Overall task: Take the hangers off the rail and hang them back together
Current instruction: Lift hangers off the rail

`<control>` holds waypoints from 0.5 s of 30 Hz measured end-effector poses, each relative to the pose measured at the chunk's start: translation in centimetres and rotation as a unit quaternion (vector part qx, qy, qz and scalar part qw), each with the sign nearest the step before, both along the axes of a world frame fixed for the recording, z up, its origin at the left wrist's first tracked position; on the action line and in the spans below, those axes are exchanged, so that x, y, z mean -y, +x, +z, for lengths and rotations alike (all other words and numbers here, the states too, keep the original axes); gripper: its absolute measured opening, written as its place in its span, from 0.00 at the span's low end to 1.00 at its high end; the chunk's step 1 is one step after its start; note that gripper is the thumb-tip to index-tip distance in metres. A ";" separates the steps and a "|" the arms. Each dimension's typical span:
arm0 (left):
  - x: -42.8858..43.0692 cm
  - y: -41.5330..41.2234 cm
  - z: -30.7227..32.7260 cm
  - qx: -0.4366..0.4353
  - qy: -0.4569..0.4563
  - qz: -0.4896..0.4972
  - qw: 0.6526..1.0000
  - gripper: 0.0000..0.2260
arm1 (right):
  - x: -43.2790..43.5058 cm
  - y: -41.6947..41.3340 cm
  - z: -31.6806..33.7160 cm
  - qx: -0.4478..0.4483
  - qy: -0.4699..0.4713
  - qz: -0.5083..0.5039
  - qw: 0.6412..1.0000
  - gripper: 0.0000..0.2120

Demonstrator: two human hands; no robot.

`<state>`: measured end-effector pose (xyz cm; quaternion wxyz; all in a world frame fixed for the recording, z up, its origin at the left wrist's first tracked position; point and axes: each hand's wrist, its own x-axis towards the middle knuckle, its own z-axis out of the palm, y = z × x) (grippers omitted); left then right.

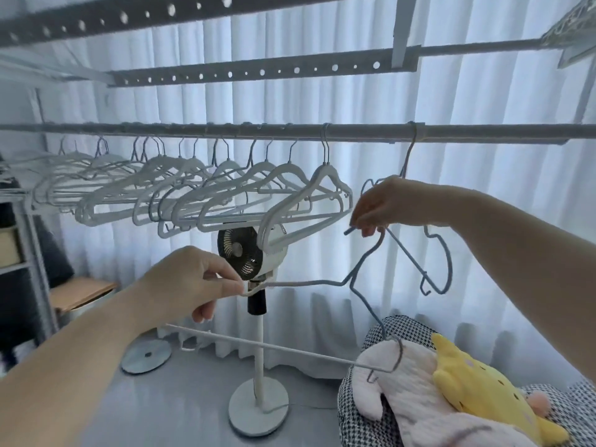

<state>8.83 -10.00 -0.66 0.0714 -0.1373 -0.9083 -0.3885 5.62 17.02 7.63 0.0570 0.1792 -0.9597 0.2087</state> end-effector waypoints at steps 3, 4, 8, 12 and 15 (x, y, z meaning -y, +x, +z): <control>1.5 1.5 -0.6 -0.009 0.002 0.002 1.000 0.10 | 0.4 2.4 -0.6 0.053 -0.016 0.003 0.998 0.08; 2.2 1.9 -0.9 -0.016 0.003 0.010 1.000 0.12 | 0.8 3.2 -0.9 0.060 -0.032 0.003 0.998 0.07; 4.1 4.3 -1.8 -0.089 -0.013 0.107 0.990 0.07 | 3.8 5.7 -1.6 0.050 -0.110 -0.002 0.993 0.10; 4.7 7.9 -3.5 -0.162 0.008 0.161 0.973 0.10 | 7.6 8.0 -2.9 0.036 -0.137 -0.031 0.989 0.11; 3.7 10.9 -5.2 -0.067 0.051 0.088 0.993 0.06 | 10.1 10.0 -4.5 0.048 -0.169 -0.057 0.983 0.14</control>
